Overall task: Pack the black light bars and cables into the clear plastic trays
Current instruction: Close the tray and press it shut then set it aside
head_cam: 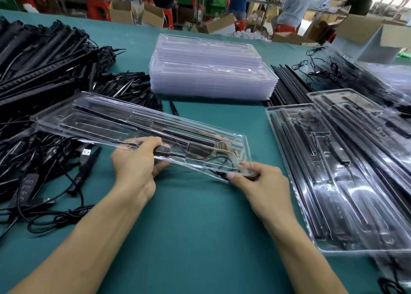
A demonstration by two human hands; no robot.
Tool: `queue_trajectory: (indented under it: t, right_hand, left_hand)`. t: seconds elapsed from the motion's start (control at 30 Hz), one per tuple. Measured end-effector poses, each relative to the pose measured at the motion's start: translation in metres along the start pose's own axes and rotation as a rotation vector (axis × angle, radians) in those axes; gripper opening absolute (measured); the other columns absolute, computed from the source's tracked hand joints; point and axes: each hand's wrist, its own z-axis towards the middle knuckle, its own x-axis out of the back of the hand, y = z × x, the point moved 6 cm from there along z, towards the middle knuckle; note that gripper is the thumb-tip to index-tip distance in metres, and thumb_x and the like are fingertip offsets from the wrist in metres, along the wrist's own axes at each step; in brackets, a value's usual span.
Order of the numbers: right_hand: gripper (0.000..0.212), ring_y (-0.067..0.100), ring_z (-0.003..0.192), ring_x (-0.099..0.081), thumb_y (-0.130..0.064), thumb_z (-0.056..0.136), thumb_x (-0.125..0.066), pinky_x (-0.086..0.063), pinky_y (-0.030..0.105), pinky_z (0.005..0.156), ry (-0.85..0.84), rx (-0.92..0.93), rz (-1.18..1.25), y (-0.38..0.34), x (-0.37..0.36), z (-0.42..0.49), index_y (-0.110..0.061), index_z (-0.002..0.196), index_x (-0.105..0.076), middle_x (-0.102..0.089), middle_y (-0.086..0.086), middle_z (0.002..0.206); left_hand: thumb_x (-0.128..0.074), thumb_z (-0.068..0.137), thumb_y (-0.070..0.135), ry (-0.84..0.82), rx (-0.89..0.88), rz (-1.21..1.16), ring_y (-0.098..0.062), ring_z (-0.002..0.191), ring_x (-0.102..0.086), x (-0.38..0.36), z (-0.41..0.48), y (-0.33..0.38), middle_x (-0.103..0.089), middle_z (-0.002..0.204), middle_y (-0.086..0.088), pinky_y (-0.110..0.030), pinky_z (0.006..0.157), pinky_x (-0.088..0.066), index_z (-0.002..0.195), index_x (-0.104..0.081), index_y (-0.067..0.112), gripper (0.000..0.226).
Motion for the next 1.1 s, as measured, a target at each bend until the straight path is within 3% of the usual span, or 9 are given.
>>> queue_trajectory:
  t: [0.13, 0.27, 0.43, 0.67, 0.77, 0.87, 0.93, 1.0, 1.1]
  right_hand:
    - [0.039, 0.023, 0.092, -0.059, -0.064, 0.07, -0.073, -0.04, 0.033, 0.077, 0.105, -0.136, -0.136, -0.005, -0.003, -0.001, -0.039, 0.1, -0.07, -0.066, -0.011, 0.1]
    - [0.03, 0.02, 0.098, -0.054, -0.066, 0.075, -0.065, -0.038, 0.032, 0.076, 0.132, -0.147, -0.107, -0.013, -0.009, -0.011, -0.039, 0.087, -0.071, -0.06, -0.012, 0.102]
    - [0.048, 0.019, 0.109, -0.035, -0.062, 0.094, -0.03, -0.03, 0.037, 0.089, -0.009, 0.18, -0.381, -0.037, -0.039, -0.039, -0.043, 0.125, -0.061, -0.051, -0.007, 0.117]
    - [0.065, 0.017, 0.124, -0.022, -0.065, 0.093, -0.021, -0.024, 0.038, 0.098, -0.151, 0.35, -0.621, -0.038, -0.042, -0.048, -0.034, 0.15, -0.026, -0.035, -0.009, 0.138]
    - [0.065, 0.007, 0.134, -0.02, -0.055, 0.097, -0.038, -0.017, 0.02, 0.109, -0.182, 0.385, -0.448, -0.032, -0.032, -0.051, -0.027, 0.153, -0.025, -0.035, -0.014, 0.147]
    - [0.059, 0.001, 0.141, -0.019, -0.043, 0.096, -0.052, 0.0, -0.002, 0.102, -0.147, 0.341, -0.278, -0.022, -0.021, -0.053, -0.024, 0.15, -0.037, -0.031, -0.012, 0.154]
    - [0.053, 0.005, 0.139, -0.027, -0.037, 0.094, -0.058, -0.005, -0.002, 0.102, -0.065, 0.333, -0.247, -0.019, -0.015, -0.055, -0.021, 0.143, -0.048, -0.036, -0.008, 0.15]
    - [0.04, 0.011, 0.128, -0.042, -0.029, 0.09, -0.062, -0.023, 0.007, 0.105, 0.07, 0.323, -0.187, -0.017, -0.003, -0.055, -0.019, 0.129, -0.062, -0.049, -0.004, 0.133]
    - [0.01, 0.012, 0.091, -0.064, -0.023, 0.091, -0.059, -0.049, 0.018, 0.085, 0.213, 0.105, 0.13, -0.005, 0.021, -0.04, -0.029, 0.096, -0.065, -0.064, -0.003, 0.103]
  left_hand:
    - [-0.072, 0.085, 0.004, 0.011, 0.024, -0.068, -0.007, 0.057, -0.069, -0.001, -0.006, -0.001, -0.068, 0.057, 0.005, -0.022, 0.043, -0.051, 0.081, -0.056, 0.016, 0.02]
    - [-0.071, 0.084, 0.003, 0.051, 0.035, -0.135, -0.007, 0.062, -0.069, 0.0, -0.011, -0.002, -0.068, 0.06, 0.006, -0.022, 0.044, -0.052, 0.082, -0.053, 0.018, 0.023]
    - [-0.069, 0.084, 0.002, 0.044, 0.063, -0.176, -0.011, 0.063, -0.069, -0.006, -0.019, -0.007, -0.067, 0.058, 0.005, -0.022, 0.044, -0.051, 0.082, -0.051, 0.019, 0.025]
    - [-0.07, 0.084, 0.001, 0.049, 0.03, -0.164, -0.007, 0.057, -0.067, -0.004, -0.018, -0.003, -0.067, 0.062, 0.005, -0.021, 0.045, -0.051, 0.083, -0.049, 0.019, 0.027]
    - [-0.07, 0.083, -0.001, 0.038, 0.023, -0.157, -0.007, 0.054, -0.068, -0.004, -0.017, -0.001, -0.067, 0.059, 0.005, -0.022, 0.045, -0.051, 0.08, -0.051, 0.018, 0.027]
    - [-0.069, 0.083, -0.002, 0.036, 0.016, -0.148, -0.006, 0.051, -0.067, -0.004, -0.018, 0.0, -0.065, 0.051, 0.008, -0.021, 0.044, -0.051, 0.077, -0.05, 0.018, 0.028]
    - [-0.069, 0.083, -0.001, 0.029, 0.018, -0.143, -0.007, 0.052, -0.067, -0.004, -0.019, 0.0, -0.065, 0.05, 0.007, -0.022, 0.044, -0.051, 0.077, -0.05, 0.019, 0.028]
    - [-0.07, 0.082, -0.001, 0.036, 0.025, -0.155, -0.007, 0.053, -0.068, -0.003, -0.018, -0.001, -0.065, 0.051, 0.009, -0.022, 0.045, -0.052, 0.078, -0.05, 0.018, 0.028]
    - [-0.071, 0.081, -0.001, 0.049, 0.036, -0.171, -0.006, 0.054, -0.068, -0.002, -0.016, -0.001, -0.065, 0.053, 0.009, -0.024, 0.046, -0.054, 0.079, -0.051, 0.018, 0.027]
